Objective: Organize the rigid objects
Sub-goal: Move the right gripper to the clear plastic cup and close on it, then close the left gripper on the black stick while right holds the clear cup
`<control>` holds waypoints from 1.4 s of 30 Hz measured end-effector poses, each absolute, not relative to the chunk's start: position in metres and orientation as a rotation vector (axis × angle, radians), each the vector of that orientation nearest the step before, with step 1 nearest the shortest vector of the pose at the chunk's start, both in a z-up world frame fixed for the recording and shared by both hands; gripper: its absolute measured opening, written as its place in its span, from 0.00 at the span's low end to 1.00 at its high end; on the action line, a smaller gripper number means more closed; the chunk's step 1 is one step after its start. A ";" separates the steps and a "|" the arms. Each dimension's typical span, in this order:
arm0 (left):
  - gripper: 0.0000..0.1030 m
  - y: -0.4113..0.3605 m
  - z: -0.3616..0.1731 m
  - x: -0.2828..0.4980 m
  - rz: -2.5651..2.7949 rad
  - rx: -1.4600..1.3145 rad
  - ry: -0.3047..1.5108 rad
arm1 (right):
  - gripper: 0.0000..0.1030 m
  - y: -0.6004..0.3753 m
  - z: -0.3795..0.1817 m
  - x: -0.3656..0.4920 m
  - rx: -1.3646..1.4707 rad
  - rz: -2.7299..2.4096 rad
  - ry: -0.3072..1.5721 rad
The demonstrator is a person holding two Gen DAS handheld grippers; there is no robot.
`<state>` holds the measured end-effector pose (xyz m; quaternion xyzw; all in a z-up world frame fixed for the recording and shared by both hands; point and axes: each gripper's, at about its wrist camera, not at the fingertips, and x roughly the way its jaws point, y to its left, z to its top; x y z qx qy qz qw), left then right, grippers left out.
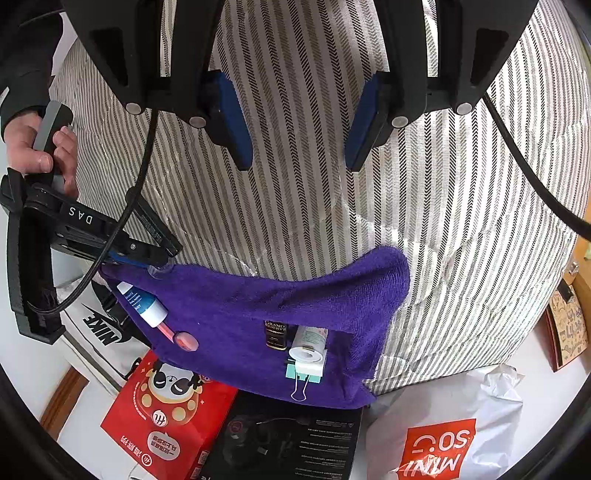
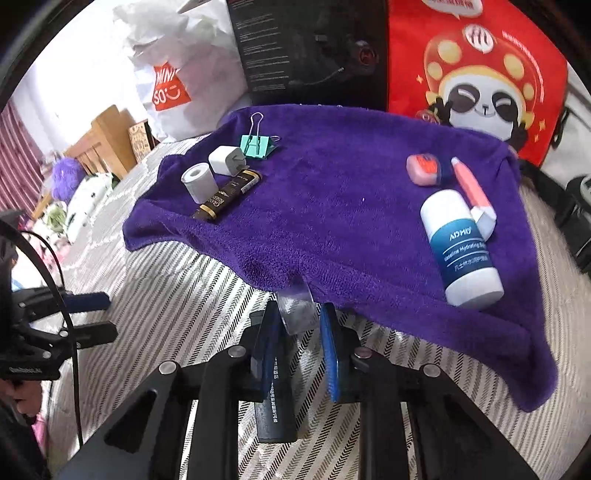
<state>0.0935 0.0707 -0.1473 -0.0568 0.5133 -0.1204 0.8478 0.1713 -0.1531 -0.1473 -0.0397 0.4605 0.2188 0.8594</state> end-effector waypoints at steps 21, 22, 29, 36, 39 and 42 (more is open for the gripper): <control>0.55 0.067 -0.148 0.088 -0.279 -0.097 1.068 | 0.25 -0.143 -0.154 0.172 -0.206 0.368 0.961; 0.55 0.066 -0.148 0.088 -0.279 -0.096 1.067 | 0.24 -0.142 -0.154 0.172 -0.205 0.370 0.959; 0.55 0.066 -0.146 0.086 -0.267 -0.110 1.068 | 0.18 -0.156 -0.150 0.166 -0.157 0.397 0.960; 0.55 0.051 -0.141 0.086 -0.268 -0.105 1.073 | 0.18 -0.191 -0.131 0.133 -0.168 0.344 0.921; 0.55 0.037 -0.138 0.089 -0.281 -0.097 1.073 | 0.19 -0.210 -0.126 0.117 -0.170 0.311 0.904; 0.55 0.018 -0.136 0.094 -0.294 -0.090 1.077 | 0.19 -0.229 -0.122 0.101 -0.165 0.291 0.883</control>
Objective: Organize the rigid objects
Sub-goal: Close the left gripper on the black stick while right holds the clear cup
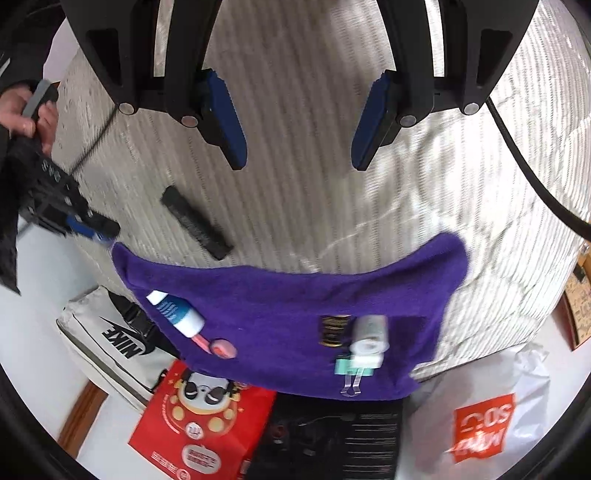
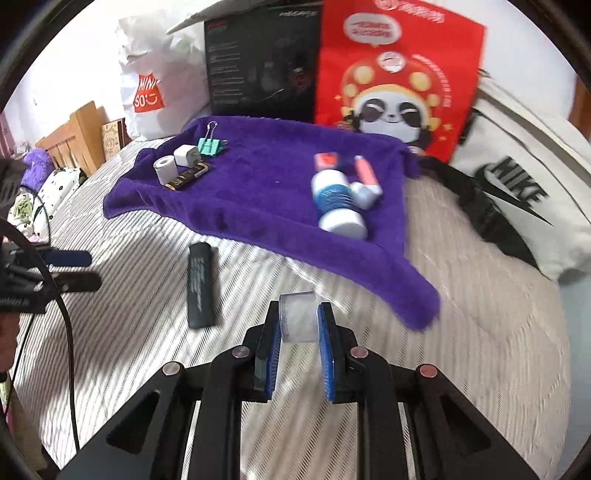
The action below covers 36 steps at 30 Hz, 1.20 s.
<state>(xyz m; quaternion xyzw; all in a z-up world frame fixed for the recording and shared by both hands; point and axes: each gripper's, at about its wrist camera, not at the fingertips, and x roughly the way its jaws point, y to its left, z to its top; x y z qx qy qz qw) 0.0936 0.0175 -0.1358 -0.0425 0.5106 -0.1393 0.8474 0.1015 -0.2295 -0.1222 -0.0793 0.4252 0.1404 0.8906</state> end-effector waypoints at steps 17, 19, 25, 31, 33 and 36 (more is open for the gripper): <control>0.55 -0.093 -0.141 0.138 -0.205 0.005 1.097 | 0.19 -0.314 -0.157 0.057 -0.028 0.199 0.886; 0.58 -0.099 -0.148 0.140 -0.158 0.045 1.101 | 0.19 -0.315 -0.158 0.056 -0.022 0.199 0.886; 0.59 -0.101 -0.149 0.132 -0.151 0.112 1.081 | 0.19 -0.316 -0.163 0.054 0.001 0.203 0.886; 0.59 -0.074 -0.148 0.121 -0.141 0.140 1.095 | 0.19 -0.316 -0.161 0.050 0.010 0.203 0.881; 0.59 -0.073 -0.148 0.122 -0.152 0.146 1.094 | 0.19 -0.314 -0.162 0.049 0.021 0.213 0.883; 0.47 -0.080 -0.147 0.122 -0.189 0.184 1.074 | 0.19 -0.310 -0.163 0.050 0.014 0.219 0.883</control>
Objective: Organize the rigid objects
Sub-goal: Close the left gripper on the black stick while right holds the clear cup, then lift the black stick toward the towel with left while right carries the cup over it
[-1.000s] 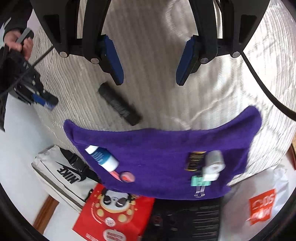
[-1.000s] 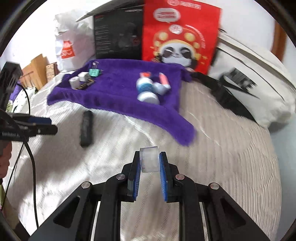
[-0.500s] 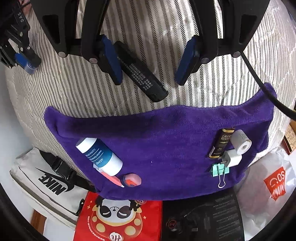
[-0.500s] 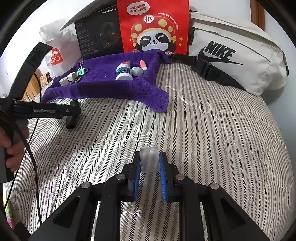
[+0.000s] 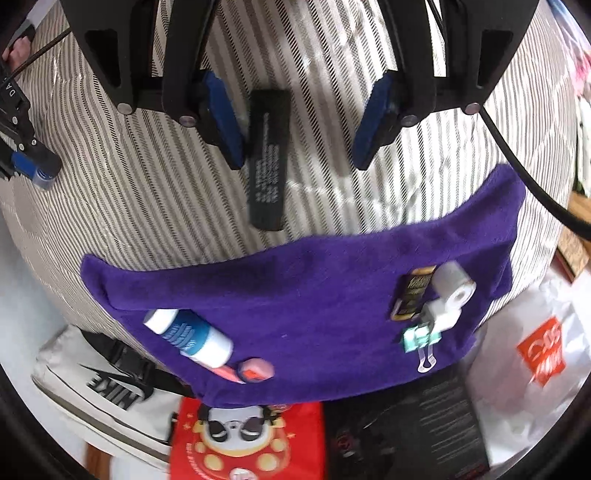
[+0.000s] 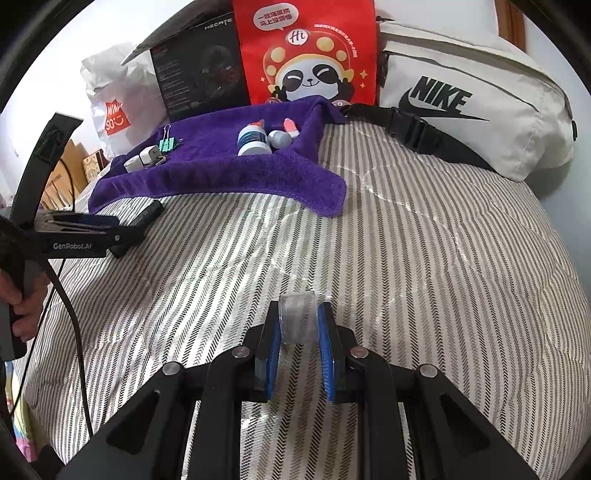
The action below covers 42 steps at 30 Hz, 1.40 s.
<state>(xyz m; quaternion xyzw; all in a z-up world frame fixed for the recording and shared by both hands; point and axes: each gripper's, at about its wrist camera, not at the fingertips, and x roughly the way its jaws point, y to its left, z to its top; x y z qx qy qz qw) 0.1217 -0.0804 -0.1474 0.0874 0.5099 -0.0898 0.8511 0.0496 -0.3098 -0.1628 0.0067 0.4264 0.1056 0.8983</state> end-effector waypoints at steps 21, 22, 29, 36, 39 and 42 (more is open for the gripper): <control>0.21 -0.098 -0.148 0.119 -0.260 0.221 1.070 | 0.19 -0.308 -0.162 0.045 0.010 0.214 0.895; 0.21 -0.097 -0.148 0.120 -0.261 0.217 1.073 | 0.19 -0.308 -0.162 0.046 0.007 0.213 0.896; 0.20 -0.087 -0.146 0.122 -0.295 0.171 1.095 | 0.19 -0.300 -0.157 0.050 -0.024 0.222 0.907; 0.20 -0.073 -0.128 0.112 -0.325 0.104 1.068 | 0.19 -0.292 -0.139 0.058 -0.052 0.237 0.878; 0.20 -0.065 -0.119 0.111 -0.321 0.093 1.048 | 0.19 -0.285 -0.131 0.064 -0.067 0.242 0.863; 0.20 -0.059 -0.111 0.112 -0.306 0.088 1.034 | 0.19 -0.280 -0.125 0.069 -0.066 0.255 0.850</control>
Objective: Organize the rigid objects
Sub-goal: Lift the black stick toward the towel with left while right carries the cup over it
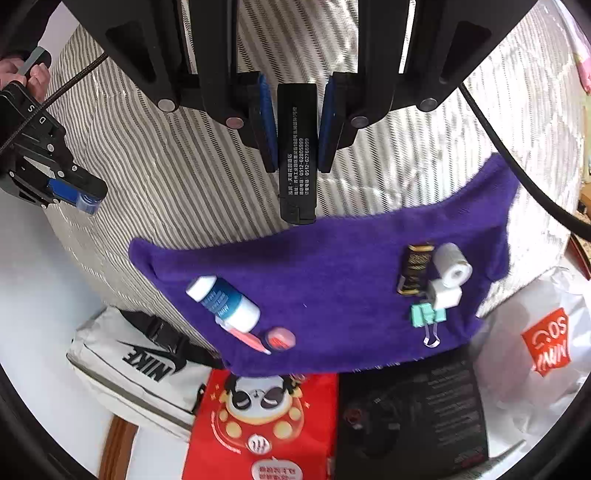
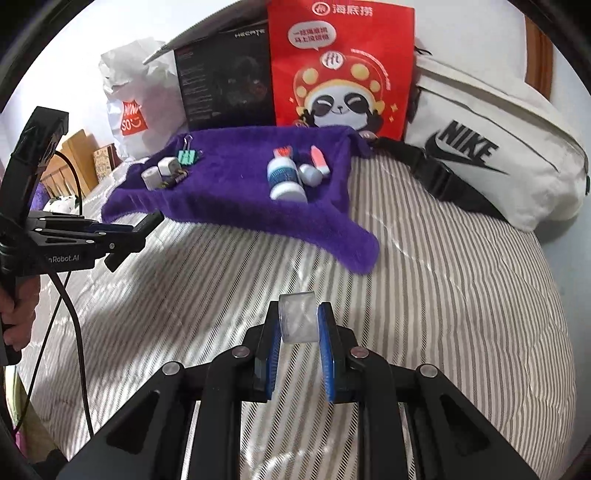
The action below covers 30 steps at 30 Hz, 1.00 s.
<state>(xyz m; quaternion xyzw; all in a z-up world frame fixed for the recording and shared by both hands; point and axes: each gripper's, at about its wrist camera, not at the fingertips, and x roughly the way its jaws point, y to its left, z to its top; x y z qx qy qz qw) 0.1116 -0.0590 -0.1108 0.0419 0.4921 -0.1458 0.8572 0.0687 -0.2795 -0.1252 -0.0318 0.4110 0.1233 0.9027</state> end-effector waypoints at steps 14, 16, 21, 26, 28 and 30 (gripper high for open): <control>0.20 -0.028 -0.081 0.128 -0.288 0.025 0.982 | 0.19 -0.243 -0.109 0.090 -0.100 0.303 0.841; 0.20 -0.024 -0.078 0.130 -0.287 0.021 0.969 | 0.19 -0.239 -0.106 0.094 -0.099 0.312 0.842; 0.20 -0.016 -0.074 0.140 -0.286 0.019 0.963 | 0.19 -0.226 -0.096 0.109 -0.106 0.342 0.829; 0.20 -0.005 -0.070 0.153 -0.276 0.012 0.948 | 0.19 -0.215 -0.089 0.135 -0.111 0.367 0.835; 0.20 -0.001 -0.070 0.161 -0.273 0.002 0.949 | 0.19 -0.211 -0.087 0.146 -0.106 0.379 0.831; 0.20 0.002 -0.070 0.167 -0.270 -0.003 0.947 | 0.19 -0.208 -0.087 0.159 -0.097 0.387 0.832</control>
